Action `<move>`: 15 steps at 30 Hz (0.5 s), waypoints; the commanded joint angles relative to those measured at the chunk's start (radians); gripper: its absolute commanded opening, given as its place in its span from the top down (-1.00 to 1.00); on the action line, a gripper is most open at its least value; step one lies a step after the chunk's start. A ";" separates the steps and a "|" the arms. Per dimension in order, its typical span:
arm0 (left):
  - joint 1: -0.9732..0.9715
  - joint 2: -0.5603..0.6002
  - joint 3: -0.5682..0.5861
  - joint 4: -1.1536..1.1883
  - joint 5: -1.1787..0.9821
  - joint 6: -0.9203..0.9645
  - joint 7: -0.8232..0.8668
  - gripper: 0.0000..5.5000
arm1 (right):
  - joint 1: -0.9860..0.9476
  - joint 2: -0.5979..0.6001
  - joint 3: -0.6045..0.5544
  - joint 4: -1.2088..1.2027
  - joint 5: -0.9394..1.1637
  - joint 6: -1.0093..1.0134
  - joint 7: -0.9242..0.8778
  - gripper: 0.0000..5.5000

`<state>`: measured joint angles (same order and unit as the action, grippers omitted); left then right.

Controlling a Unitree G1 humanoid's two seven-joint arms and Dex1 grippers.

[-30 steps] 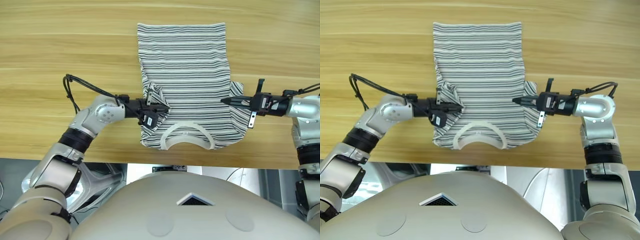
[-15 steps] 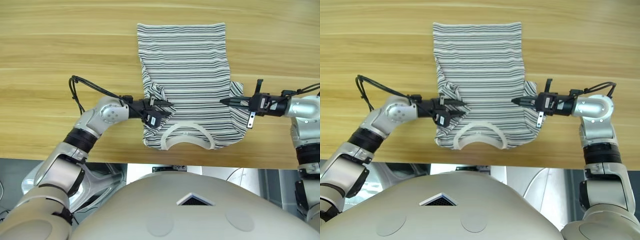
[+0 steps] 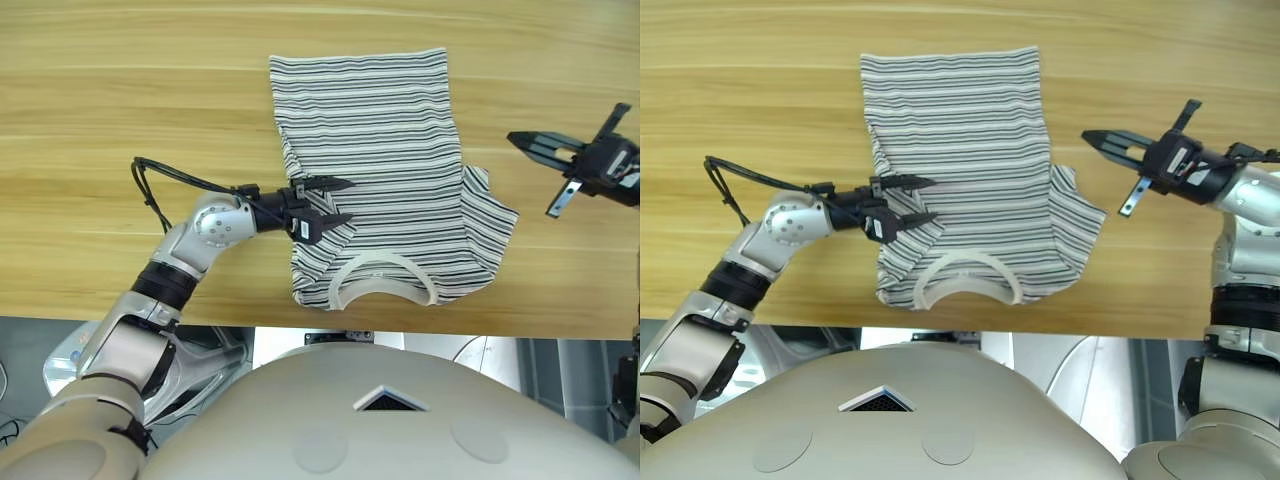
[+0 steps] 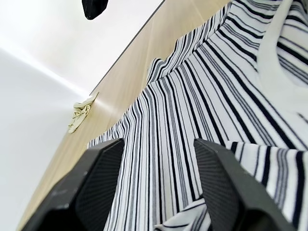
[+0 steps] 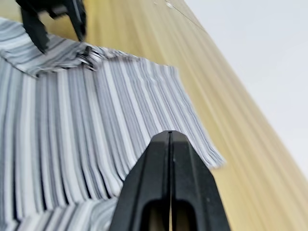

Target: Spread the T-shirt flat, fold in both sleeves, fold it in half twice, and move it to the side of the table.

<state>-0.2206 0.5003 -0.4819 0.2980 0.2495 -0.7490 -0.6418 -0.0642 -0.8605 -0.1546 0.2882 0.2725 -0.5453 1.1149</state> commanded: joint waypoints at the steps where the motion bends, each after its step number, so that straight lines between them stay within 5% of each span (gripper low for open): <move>1: -0.023 0.009 0.038 0.008 0.001 -0.017 0.016 0.02 | 0.107 -0.099 -0.096 -0.012 -0.061 0.038 -0.051 0.80; 7: -0.024 0.029 0.072 0.015 0.001 -0.018 0.016 0.02 | 0.283 -0.149 -0.121 -0.022 -0.255 0.002 -0.146 0.39; 15: -0.022 0.040 0.095 0.031 0.010 -0.025 0.020 0.02 | 0.366 -0.118 -0.061 -0.047 -0.370 -0.054 -0.243 0.34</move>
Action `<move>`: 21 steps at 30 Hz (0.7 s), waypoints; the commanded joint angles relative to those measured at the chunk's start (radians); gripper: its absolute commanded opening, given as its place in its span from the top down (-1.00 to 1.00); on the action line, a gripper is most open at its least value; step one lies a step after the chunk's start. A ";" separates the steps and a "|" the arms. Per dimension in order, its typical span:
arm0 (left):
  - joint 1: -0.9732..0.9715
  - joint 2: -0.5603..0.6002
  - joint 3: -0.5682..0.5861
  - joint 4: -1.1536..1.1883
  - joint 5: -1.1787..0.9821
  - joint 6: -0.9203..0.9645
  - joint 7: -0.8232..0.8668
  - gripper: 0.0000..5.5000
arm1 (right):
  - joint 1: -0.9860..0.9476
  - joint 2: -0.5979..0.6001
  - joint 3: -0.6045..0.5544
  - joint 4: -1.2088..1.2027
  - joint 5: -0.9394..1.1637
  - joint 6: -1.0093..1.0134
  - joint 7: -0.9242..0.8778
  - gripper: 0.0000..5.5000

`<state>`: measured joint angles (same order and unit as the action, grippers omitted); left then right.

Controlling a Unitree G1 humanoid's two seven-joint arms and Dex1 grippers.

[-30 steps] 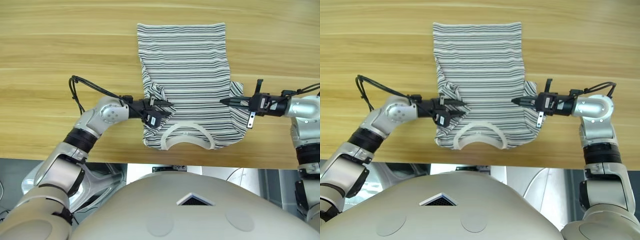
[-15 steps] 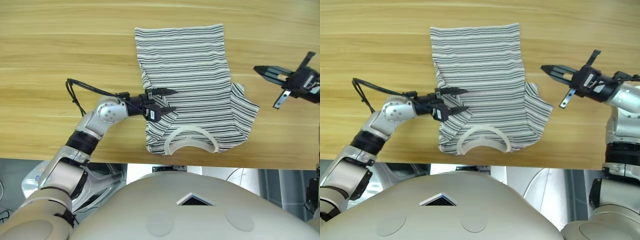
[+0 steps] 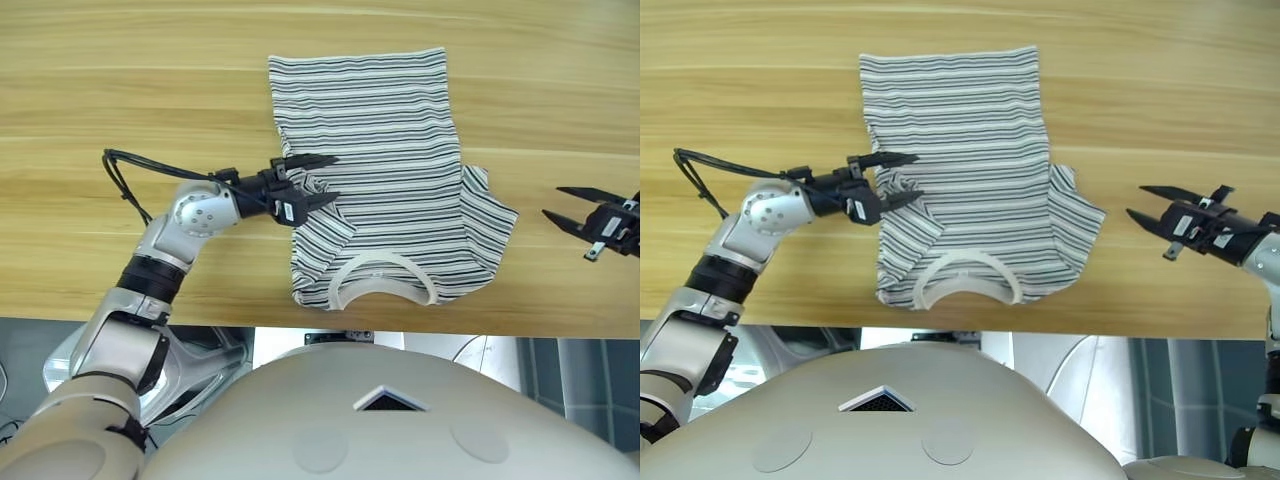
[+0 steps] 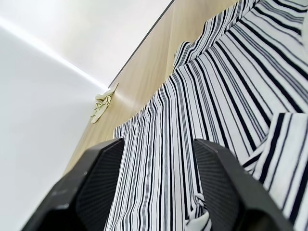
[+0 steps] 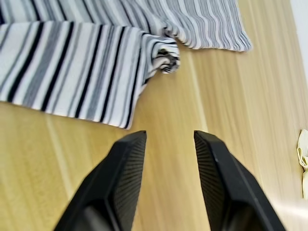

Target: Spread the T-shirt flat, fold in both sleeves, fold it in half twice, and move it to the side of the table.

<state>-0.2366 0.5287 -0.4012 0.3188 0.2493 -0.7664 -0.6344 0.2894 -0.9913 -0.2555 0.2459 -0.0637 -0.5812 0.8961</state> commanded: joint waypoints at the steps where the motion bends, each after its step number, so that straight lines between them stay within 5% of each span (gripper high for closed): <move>1: -0.005 0.011 0.016 0.010 0.011 -0.008 0.013 0.02 | 0.009 0.019 0.057 0.011 -0.039 -0.023 -0.032 0.34; 21: -0.007 -0.006 0.010 0.020 0.034 -0.021 0.022 0.02 | -0.069 0.036 0.213 0.207 -0.046 -0.094 -0.101 0.34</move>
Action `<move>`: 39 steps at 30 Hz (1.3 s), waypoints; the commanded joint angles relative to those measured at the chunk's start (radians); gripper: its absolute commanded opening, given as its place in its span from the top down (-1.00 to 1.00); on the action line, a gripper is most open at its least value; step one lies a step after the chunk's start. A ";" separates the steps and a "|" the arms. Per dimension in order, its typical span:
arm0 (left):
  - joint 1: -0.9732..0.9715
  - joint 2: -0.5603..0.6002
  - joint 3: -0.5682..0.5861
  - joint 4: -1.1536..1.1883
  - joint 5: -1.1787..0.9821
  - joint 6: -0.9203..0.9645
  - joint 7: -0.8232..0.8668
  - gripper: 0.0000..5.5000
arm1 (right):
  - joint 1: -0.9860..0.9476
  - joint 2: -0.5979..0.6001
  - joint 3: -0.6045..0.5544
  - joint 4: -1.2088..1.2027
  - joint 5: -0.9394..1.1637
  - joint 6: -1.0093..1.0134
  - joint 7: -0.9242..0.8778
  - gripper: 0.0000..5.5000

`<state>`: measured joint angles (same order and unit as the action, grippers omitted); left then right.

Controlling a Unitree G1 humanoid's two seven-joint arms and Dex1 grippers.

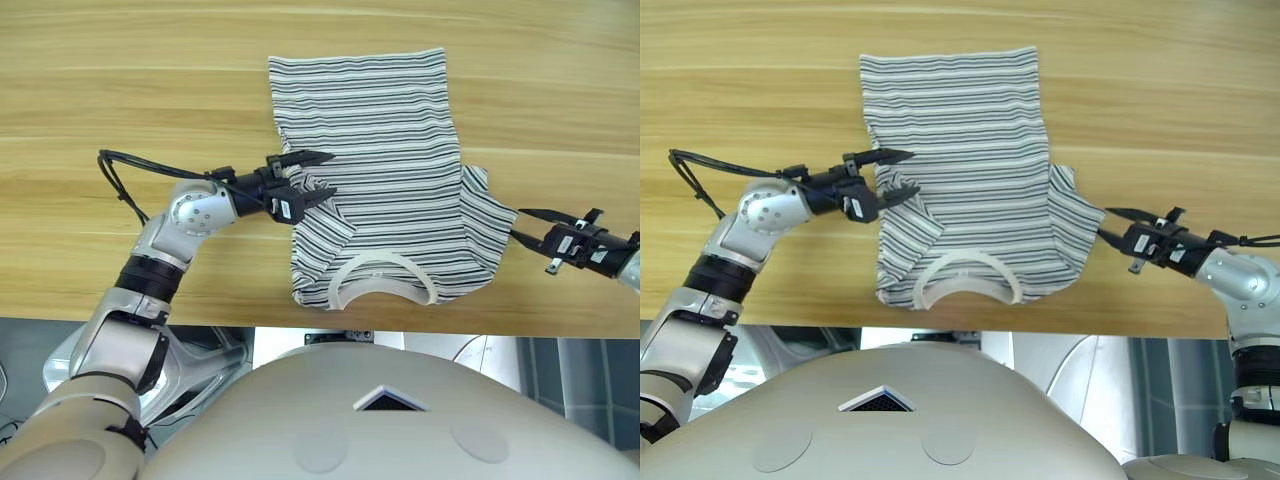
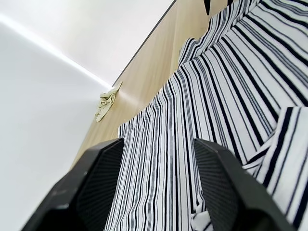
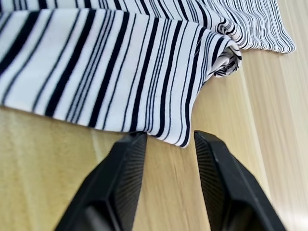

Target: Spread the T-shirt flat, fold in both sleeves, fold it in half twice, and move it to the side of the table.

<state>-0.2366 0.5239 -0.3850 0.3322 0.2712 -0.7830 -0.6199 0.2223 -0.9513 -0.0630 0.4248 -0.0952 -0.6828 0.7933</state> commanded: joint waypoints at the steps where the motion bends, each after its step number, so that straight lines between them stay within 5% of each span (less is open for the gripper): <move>1: -0.007 -0.003 -0.006 0.006 0.012 -0.004 0.006 0.02 | -0.003 -0.004 0.022 0.033 -0.015 0.005 -0.001 0.34; 35: -0.001 -0.017 -0.018 0.016 0.044 -0.007 0.028 0.02 | -0.036 0.007 0.142 0.129 -0.046 -0.025 -0.041 0.34; 39: -0.002 -0.018 -0.018 0.020 0.050 -0.009 0.032 0.02 | -0.035 0.006 0.149 0.134 -0.042 -0.021 -0.044 0.61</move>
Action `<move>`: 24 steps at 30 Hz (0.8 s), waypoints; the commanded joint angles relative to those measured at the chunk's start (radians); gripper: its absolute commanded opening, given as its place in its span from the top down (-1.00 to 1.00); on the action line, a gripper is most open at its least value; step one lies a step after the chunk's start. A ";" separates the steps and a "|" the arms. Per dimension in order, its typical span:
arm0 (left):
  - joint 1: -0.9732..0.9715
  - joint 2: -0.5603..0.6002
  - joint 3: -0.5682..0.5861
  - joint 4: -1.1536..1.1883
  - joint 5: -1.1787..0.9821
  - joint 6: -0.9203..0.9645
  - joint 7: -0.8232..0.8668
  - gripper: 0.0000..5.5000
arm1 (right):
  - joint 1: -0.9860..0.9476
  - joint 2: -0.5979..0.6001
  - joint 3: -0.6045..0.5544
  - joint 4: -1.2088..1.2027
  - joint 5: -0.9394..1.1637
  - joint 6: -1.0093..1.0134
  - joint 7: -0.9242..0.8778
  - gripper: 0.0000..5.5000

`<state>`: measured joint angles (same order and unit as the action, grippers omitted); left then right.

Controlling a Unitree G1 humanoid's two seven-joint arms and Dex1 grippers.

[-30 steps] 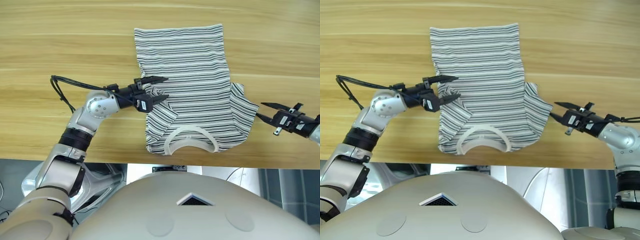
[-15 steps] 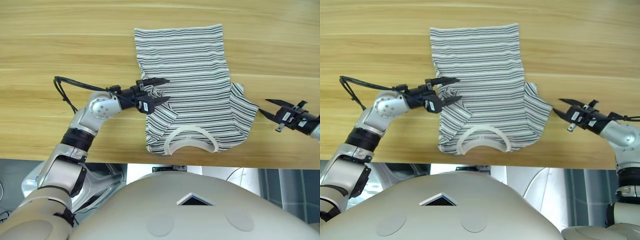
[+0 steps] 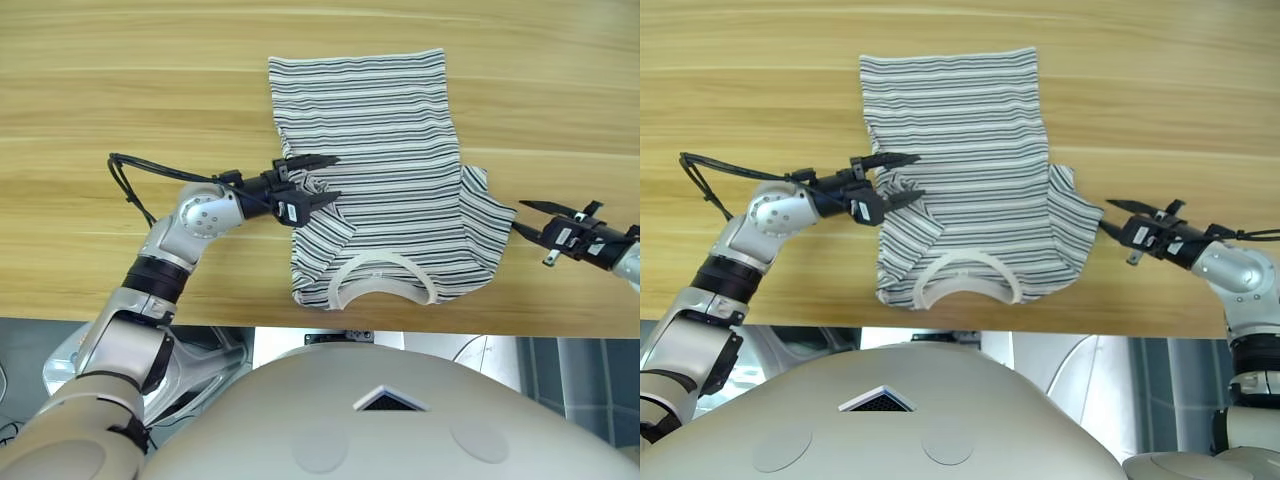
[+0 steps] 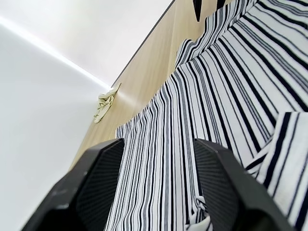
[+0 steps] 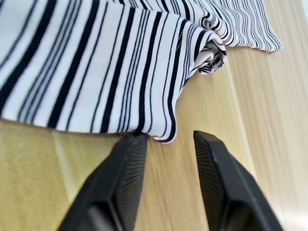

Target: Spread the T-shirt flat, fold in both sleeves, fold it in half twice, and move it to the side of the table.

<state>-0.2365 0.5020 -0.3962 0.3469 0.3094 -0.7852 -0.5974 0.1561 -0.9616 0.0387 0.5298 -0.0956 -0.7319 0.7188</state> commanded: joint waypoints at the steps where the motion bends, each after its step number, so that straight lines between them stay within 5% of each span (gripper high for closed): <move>1: -0.003 0.002 -0.007 0.008 0.015 -0.008 0.011 0.02 | 0.030 0.017 0.050 0.033 -0.042 0.028 0.028 0.66; 6: -0.004 0.000 -0.007 0.014 0.023 -0.010 0.017 0.02 | 0.027 0.017 0.059 0.041 -0.041 0.027 0.025 0.98; 24: -0.011 -0.006 -0.012 0.028 0.032 -0.014 0.034 0.02 | 0.118 -0.026 -0.042 -0.307 0.100 0.050 0.058 0.98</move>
<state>-0.2366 0.4985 -0.4064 0.3667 0.3287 -0.7957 -0.5736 0.2751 -0.9659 0.0184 0.2702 -0.0157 -0.7024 0.7659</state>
